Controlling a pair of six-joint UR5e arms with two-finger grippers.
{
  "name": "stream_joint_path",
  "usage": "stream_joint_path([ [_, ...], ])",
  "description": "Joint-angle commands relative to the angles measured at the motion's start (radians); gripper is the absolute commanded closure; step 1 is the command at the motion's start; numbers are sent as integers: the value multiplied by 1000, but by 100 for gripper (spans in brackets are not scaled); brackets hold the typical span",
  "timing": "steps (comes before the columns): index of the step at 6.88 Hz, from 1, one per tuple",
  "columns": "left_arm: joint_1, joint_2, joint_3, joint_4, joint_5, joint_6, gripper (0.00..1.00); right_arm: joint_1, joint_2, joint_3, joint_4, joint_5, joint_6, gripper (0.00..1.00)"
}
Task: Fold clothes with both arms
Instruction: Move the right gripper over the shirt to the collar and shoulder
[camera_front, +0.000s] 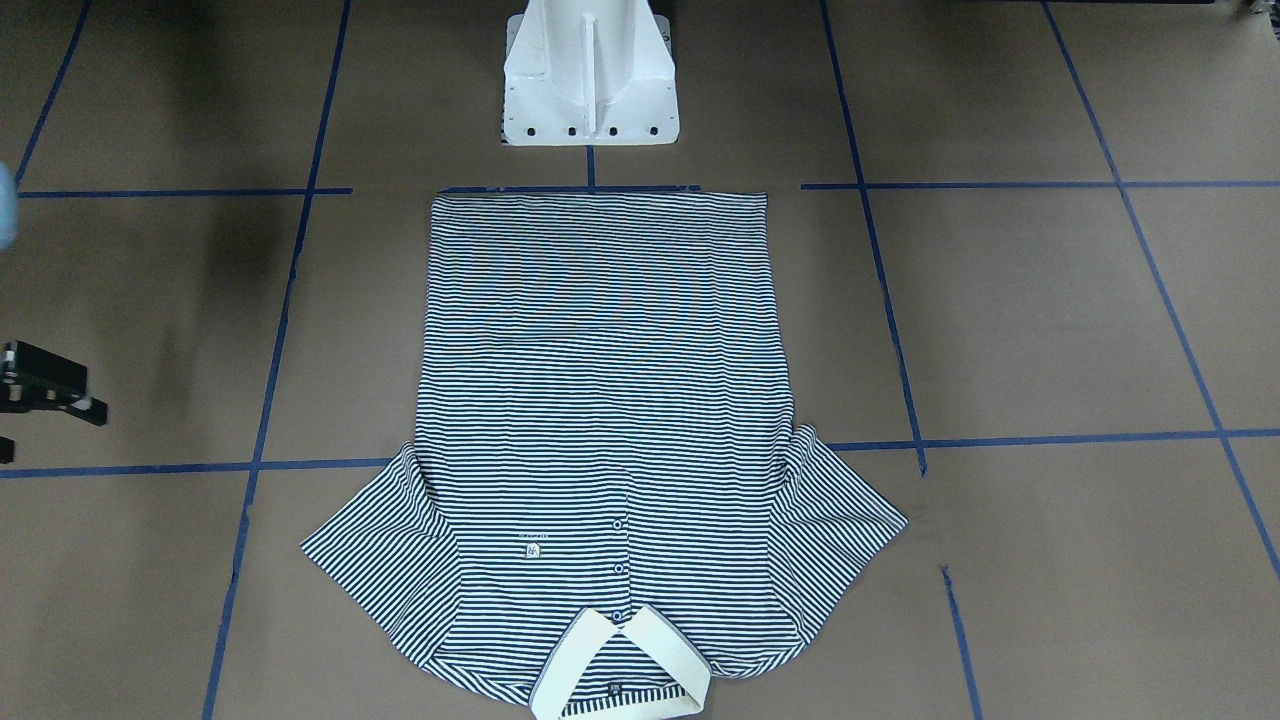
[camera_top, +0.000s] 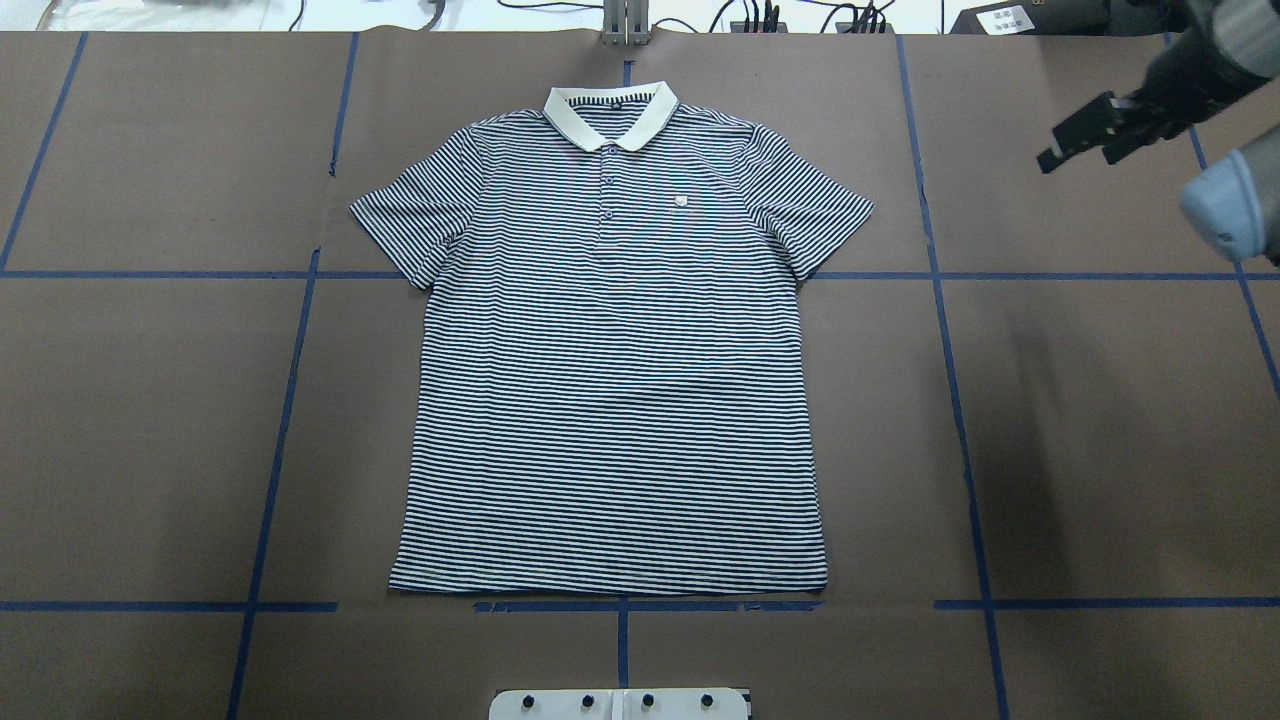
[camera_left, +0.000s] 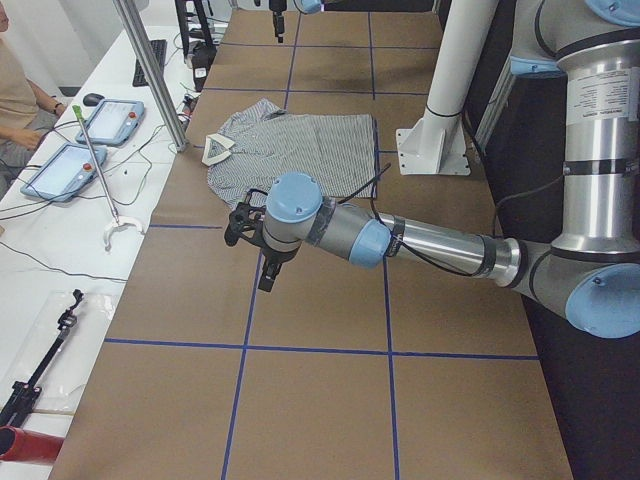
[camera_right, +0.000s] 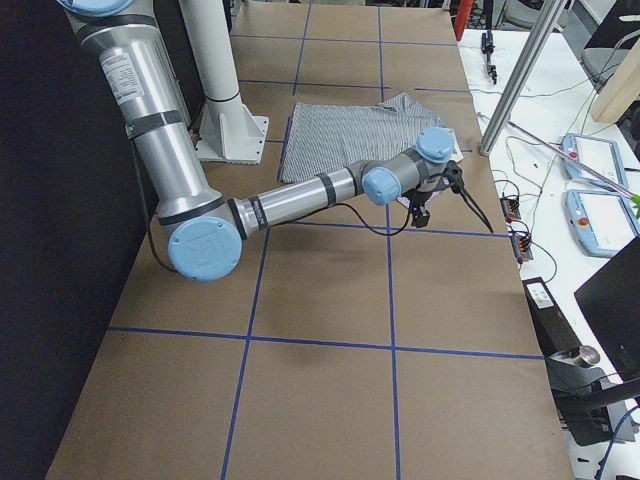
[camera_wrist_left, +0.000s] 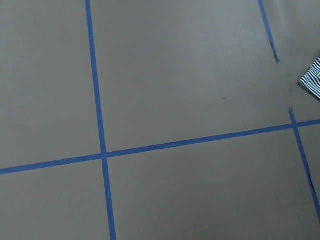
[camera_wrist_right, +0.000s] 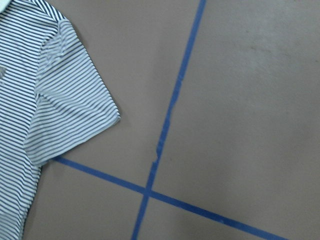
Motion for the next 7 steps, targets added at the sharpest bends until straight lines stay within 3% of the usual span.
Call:
stream_joint_path([
  [1, 1, 19, 1, -47, -71, 0, 0, -181, 136, -39, 126, -250, 386, 4],
  [2, 4, 15, 15, -72, -67, 1, 0, -255, 147, -153, 345, -373, 577, 11],
  [3, 5, 16, 29, -99, -67, 2, 0, -280, 189, -256, 414, -468, 647, 23],
  [5, 5, 16, 32, -117, -70, 0, 0, -300, 194, -344, 419, -552, 637, 23],
  [7, 5, 16, 32, -126, -73, 0, 0, -317, 187, -364, 419, -564, 638, 23],
])
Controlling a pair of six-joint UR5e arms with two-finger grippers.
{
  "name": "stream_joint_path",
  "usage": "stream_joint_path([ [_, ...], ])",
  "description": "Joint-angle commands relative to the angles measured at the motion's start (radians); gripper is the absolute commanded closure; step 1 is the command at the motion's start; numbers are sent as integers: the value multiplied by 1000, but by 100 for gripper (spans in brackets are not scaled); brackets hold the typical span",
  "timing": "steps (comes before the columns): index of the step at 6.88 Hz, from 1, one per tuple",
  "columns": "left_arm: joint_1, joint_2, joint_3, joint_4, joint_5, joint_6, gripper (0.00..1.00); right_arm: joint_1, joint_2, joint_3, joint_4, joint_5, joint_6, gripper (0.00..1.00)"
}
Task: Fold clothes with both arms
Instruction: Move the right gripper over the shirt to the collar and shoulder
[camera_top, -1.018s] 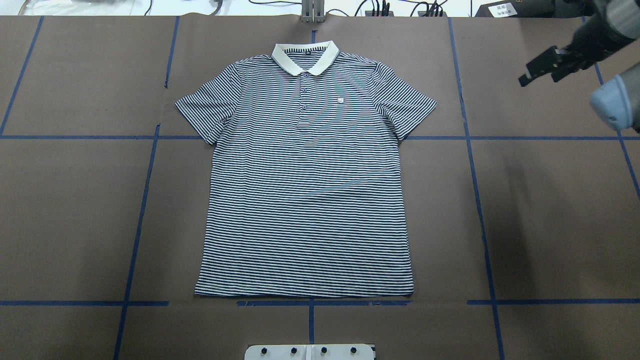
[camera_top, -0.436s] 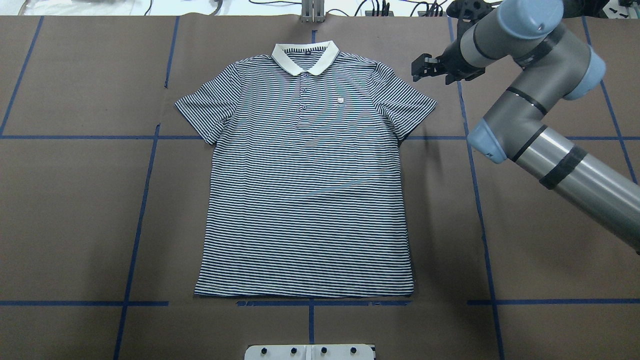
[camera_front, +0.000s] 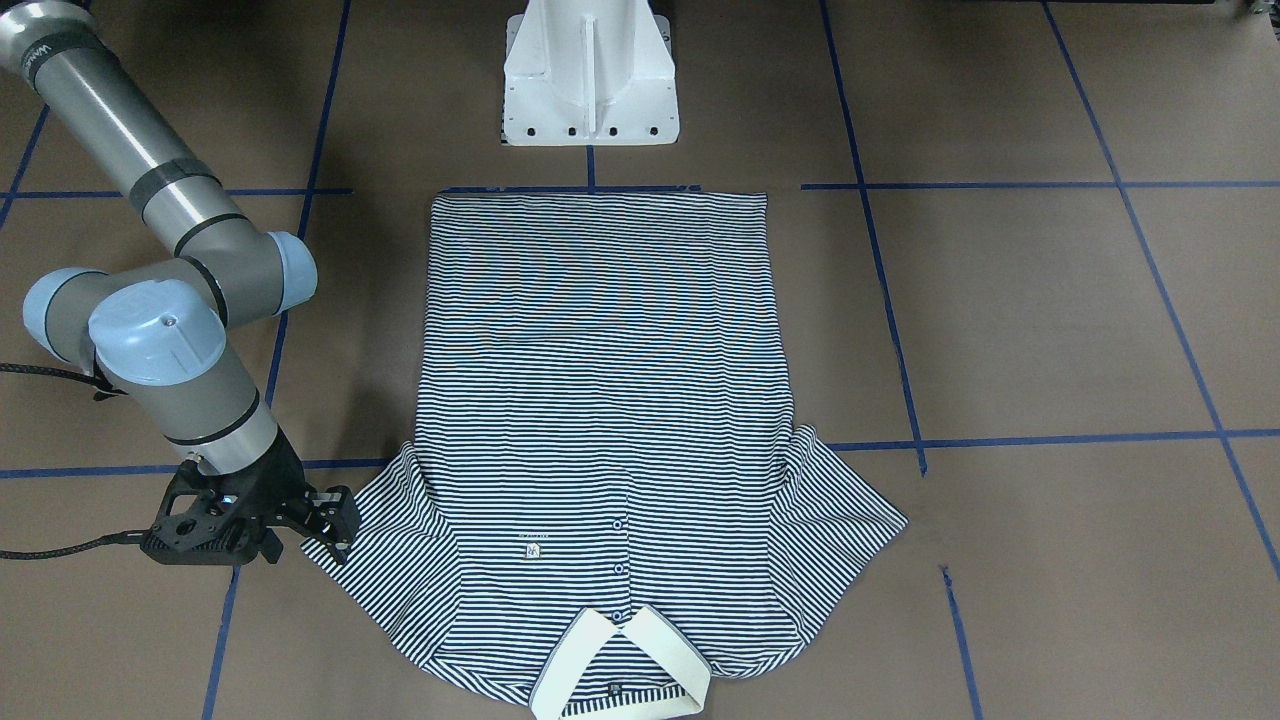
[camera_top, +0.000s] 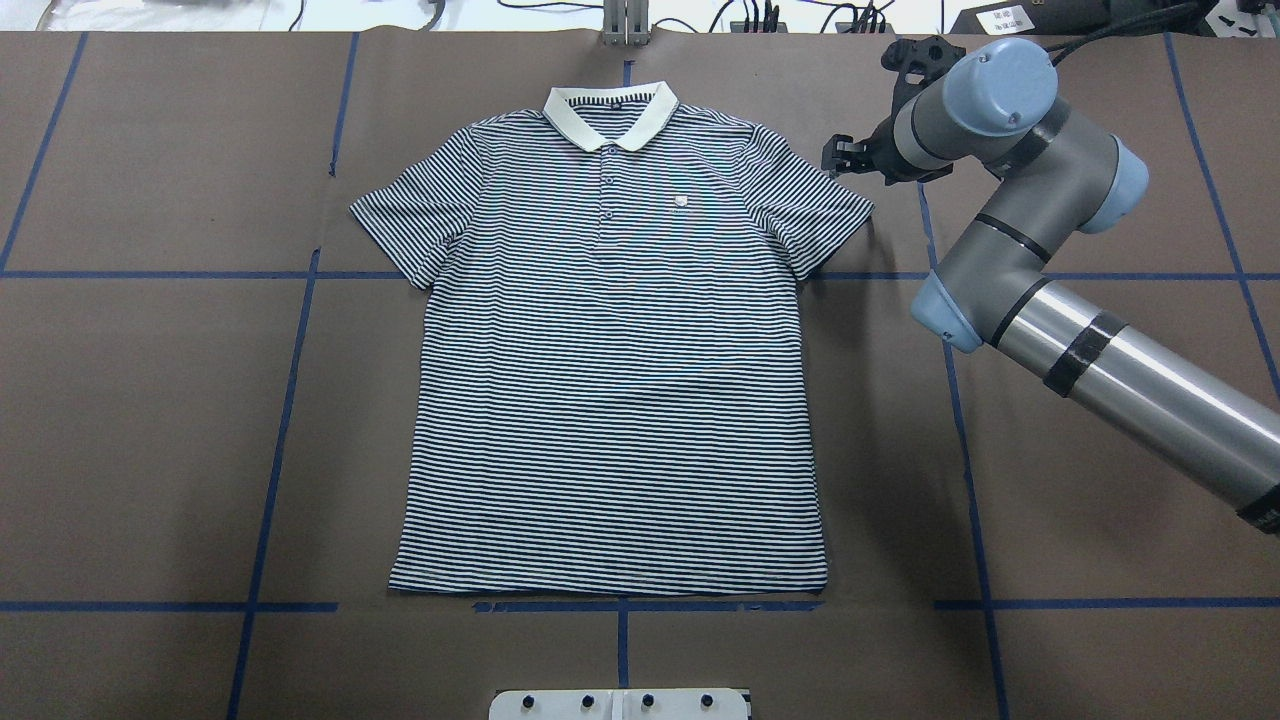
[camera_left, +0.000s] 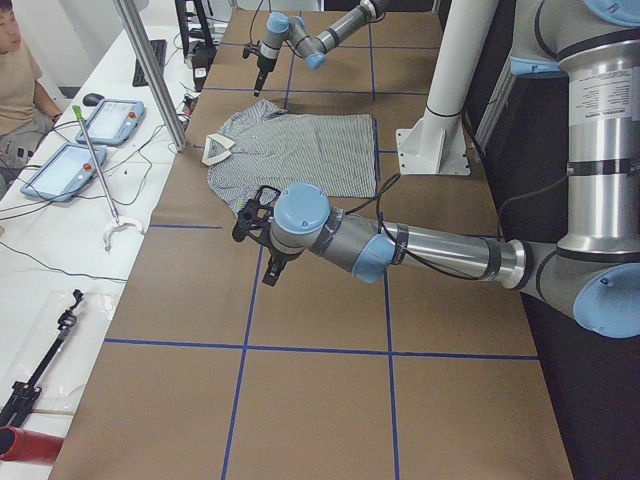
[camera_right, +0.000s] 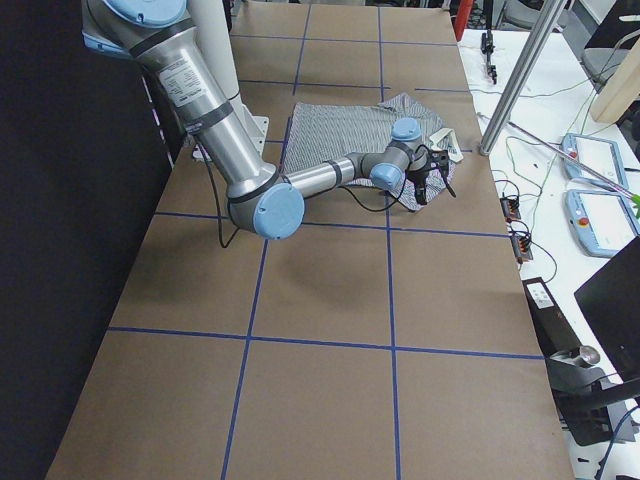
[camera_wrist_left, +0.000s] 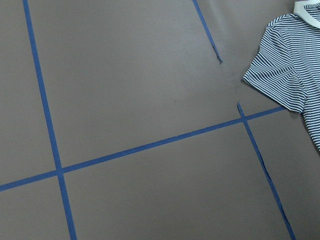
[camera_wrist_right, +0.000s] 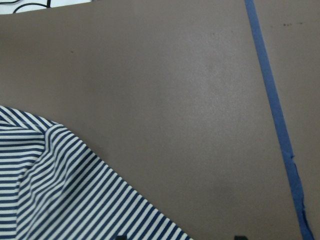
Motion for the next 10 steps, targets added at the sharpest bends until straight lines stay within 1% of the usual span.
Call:
stream_joint_path([
  [1, 0, 1, 1, -18, -1, 0, 0, -23, -12, -19, 2, -20, 2, 26],
  [2, 0, 0, 1, -20, -2, 0, 0, -23, -17, -19, 2, -19, 4, 41],
  [4, 0, 0, 1, -23, -2, 0, 0, -23, -32, -19, 4, -19, 1, 56],
  [5, 0, 1, 1, -43, -2, 0, 0, -24, -33, -19, 5, -19, 2, 74],
  [6, 0, 1, 1, -43, -2, 0, 0, -24, -32, -18, 5, -19, 1, 100],
  [8, 0, 1, 4, -43, -1, 1, 0, -29, -14, -10, 5, -15, 7, 100],
  [9, 0, 3, 2, -44, -2, 1, 0, -38, 9, 13, 4, -15, 13, 100],
  [10, 0, 3, 4, -43, -2, 1, 0, -56, 54, 12, 2, -17, 18, 100],
])
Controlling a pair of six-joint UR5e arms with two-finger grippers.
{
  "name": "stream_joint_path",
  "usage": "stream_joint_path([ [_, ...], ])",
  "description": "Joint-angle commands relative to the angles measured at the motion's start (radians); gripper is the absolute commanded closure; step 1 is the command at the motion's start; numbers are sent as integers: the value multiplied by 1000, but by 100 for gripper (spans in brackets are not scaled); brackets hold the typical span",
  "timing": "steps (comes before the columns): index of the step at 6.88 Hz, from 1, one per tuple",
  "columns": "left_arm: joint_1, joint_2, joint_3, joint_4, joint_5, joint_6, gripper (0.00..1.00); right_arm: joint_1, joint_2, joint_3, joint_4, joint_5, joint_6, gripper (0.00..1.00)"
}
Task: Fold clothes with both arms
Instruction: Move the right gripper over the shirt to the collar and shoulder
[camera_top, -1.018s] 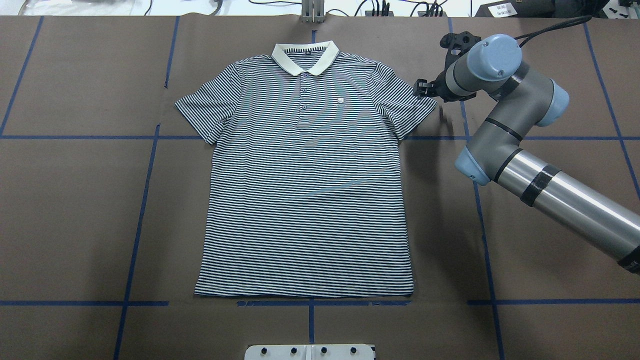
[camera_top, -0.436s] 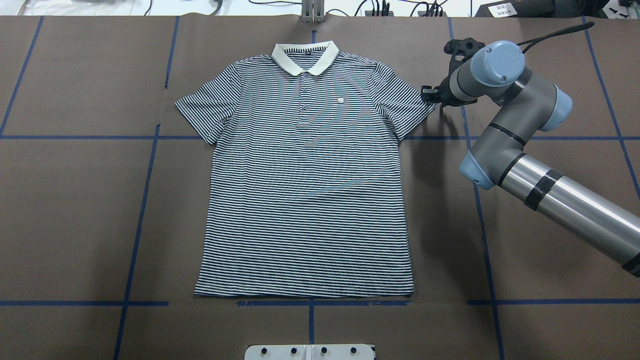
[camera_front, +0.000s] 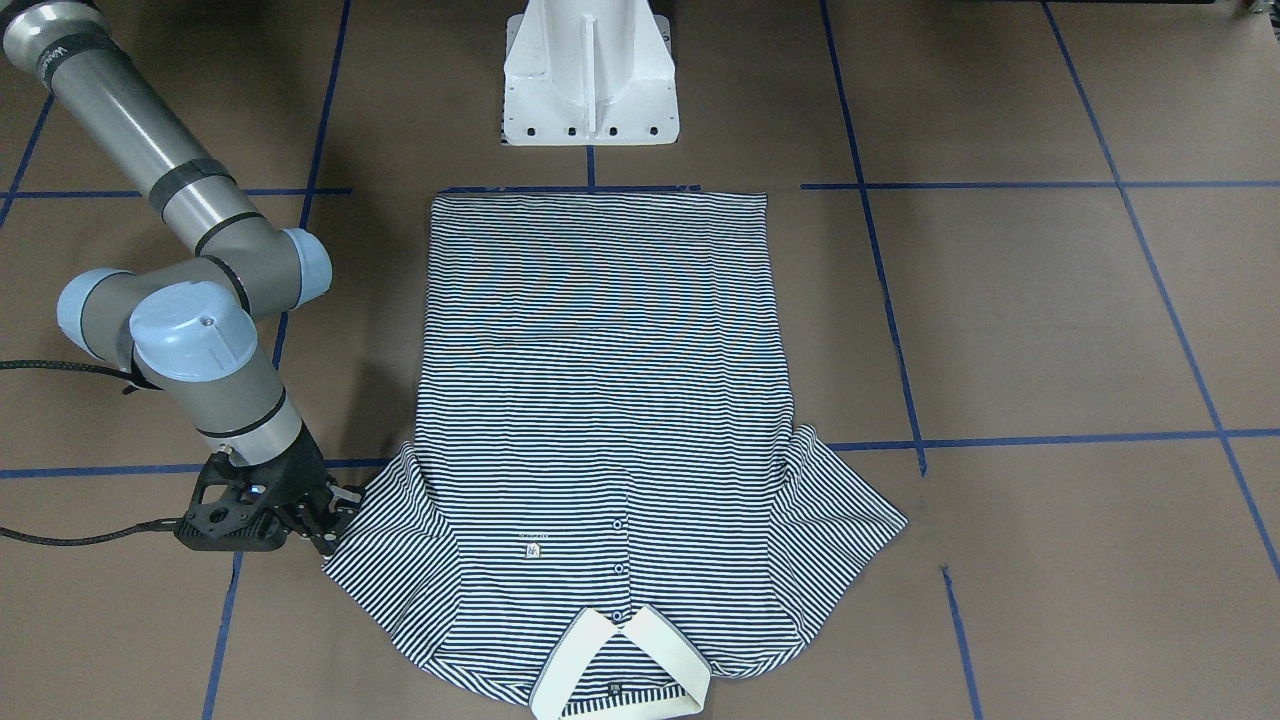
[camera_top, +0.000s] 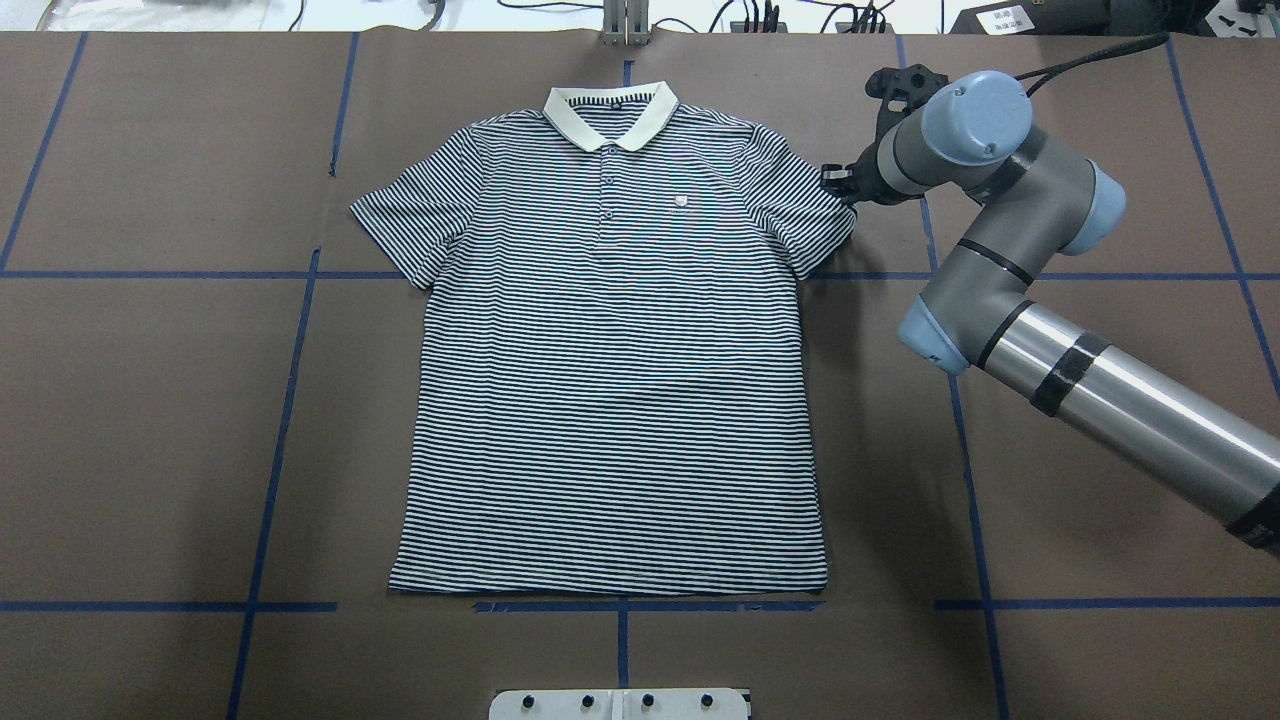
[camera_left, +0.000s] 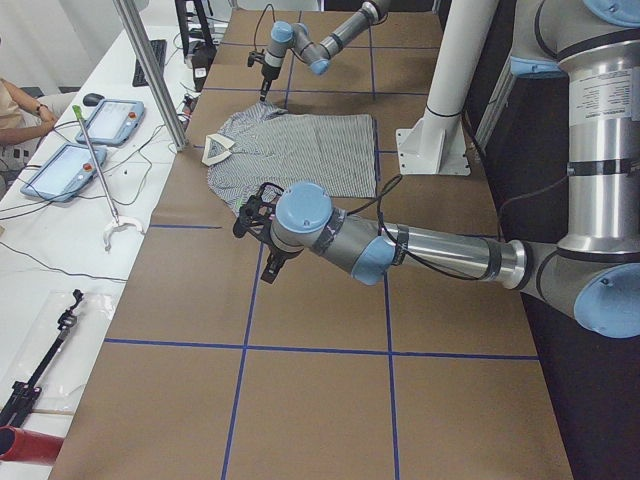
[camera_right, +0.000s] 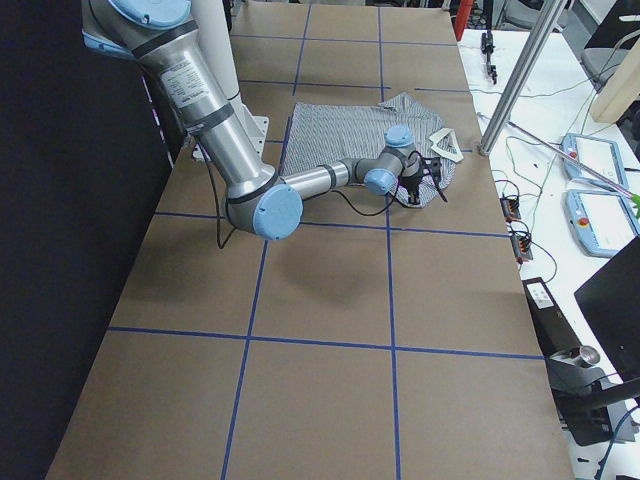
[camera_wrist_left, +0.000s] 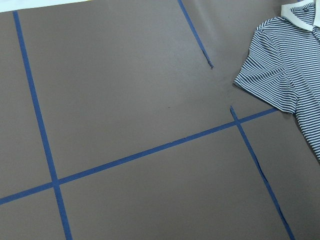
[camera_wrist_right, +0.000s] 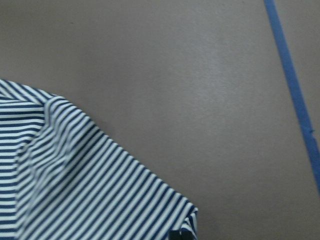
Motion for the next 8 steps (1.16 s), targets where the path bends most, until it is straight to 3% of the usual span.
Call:
stream_joint_path([
  [1, 0, 2, 0, 1, 0, 0, 0, -48, 104, 1, -9, -4, 17, 100],
  [4, 2, 1, 0, 1, 1, -5, 0, -97, 256, -130, -29, -87, 87, 100],
  [5, 15, -9, 13, 4, 9, -6, 0, -97, 262, -146, -29, -99, 87, 100],
  [6, 24, -74, 73, -1, 10, -46, 0, -97, 281, -184, -29, -133, 87, 100],
  [7, 87, -140, 128, -36, 79, -133, 0, -97, 284, -189, -29, -142, 87, 86],
  [8, 172, -232, 188, -67, 187, -269, 0, -99, 281, -185, -29, -145, 86, 1],
])
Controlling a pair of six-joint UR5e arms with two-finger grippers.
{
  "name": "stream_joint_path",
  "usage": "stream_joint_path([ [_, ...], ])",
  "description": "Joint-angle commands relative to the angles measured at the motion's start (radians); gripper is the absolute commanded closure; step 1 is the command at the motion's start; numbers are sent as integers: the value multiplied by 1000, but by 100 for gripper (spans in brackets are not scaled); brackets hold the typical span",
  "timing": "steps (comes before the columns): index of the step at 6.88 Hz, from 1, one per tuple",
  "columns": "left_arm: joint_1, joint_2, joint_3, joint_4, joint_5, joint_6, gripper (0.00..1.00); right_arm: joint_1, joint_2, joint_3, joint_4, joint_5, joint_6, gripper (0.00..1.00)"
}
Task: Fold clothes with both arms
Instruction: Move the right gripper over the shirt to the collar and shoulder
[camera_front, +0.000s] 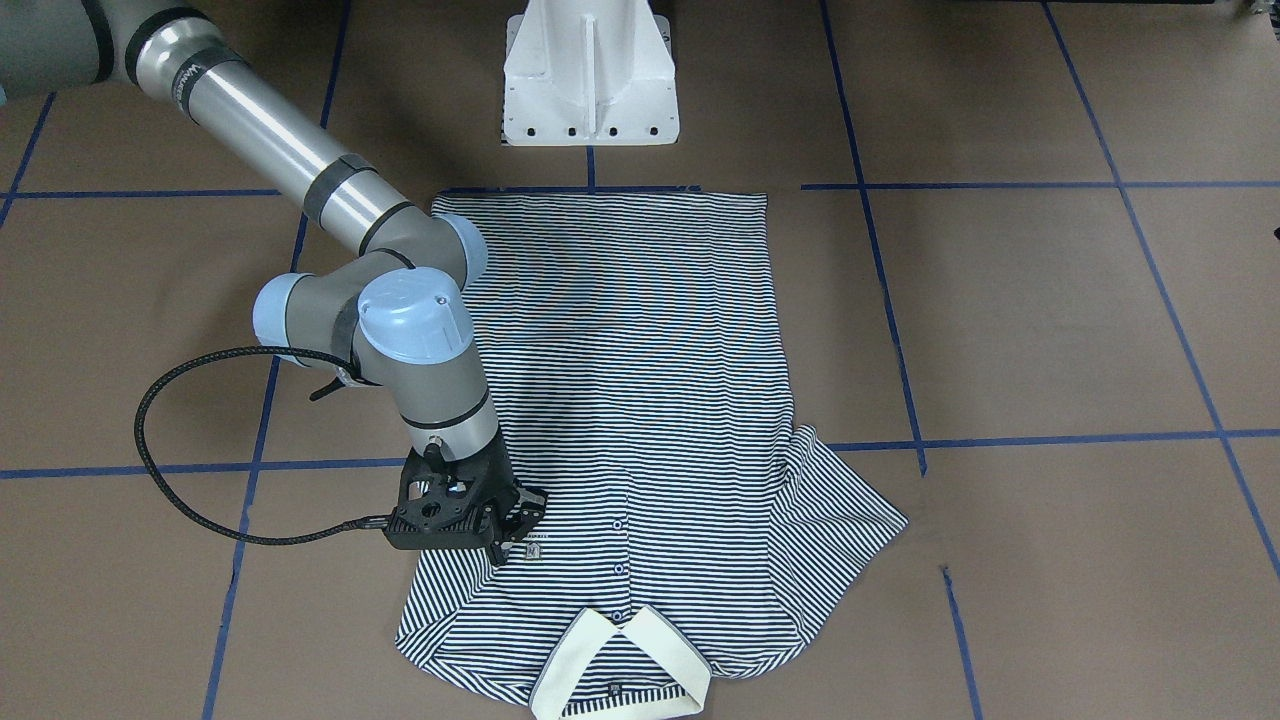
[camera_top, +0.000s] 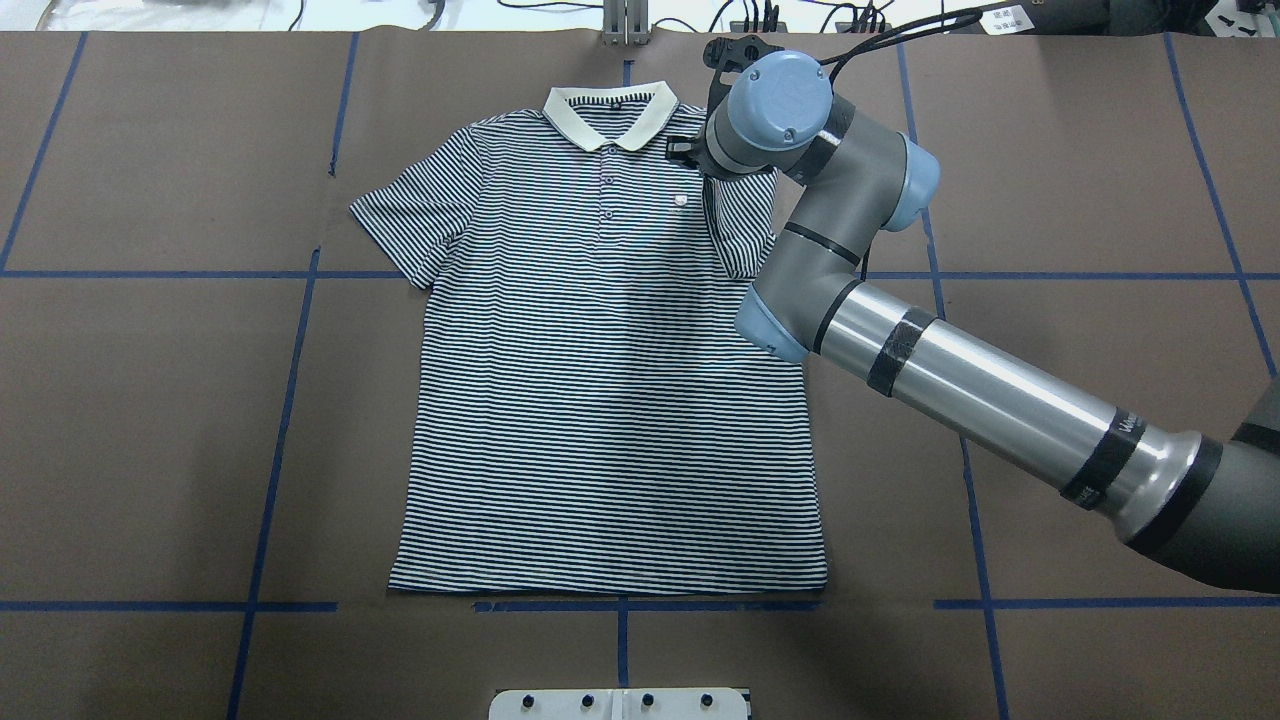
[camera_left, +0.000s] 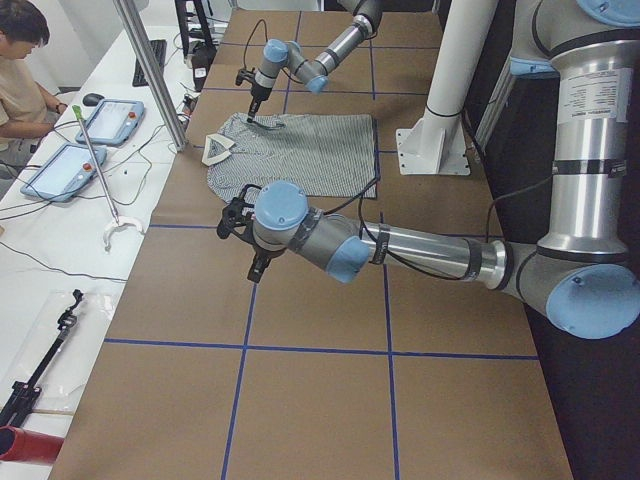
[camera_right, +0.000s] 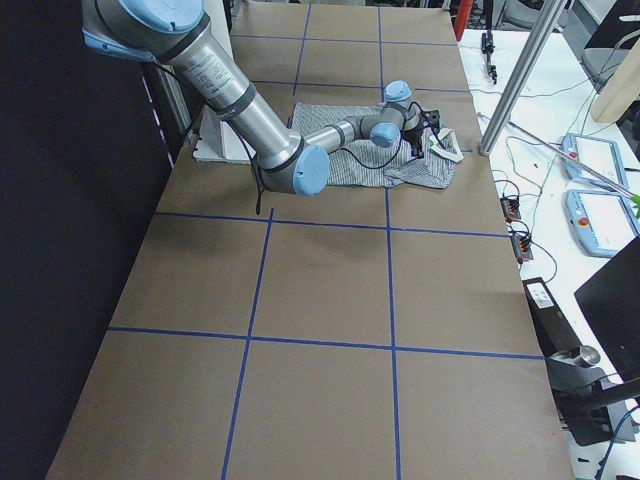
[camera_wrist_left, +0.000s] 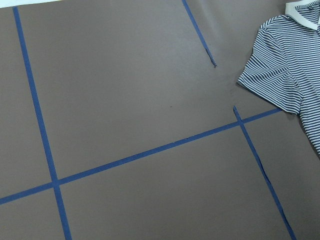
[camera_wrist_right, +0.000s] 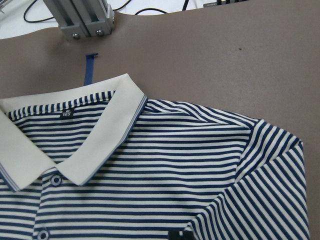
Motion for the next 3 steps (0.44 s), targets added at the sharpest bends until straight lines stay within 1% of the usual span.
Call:
stream_joint_path([
  [1, 181, -230, 165, -38, 137, -300, 0, 0, -7, 13, 1, -10, -13, 0],
  [2, 288, -328, 220, -37, 185, -451, 0, 12, -8, 20, 1, -7, -19, 0],
  [3, 387, -397, 248, -44, 332, -569, 1, 35, -39, 83, 1, 20, -24, 0],
])
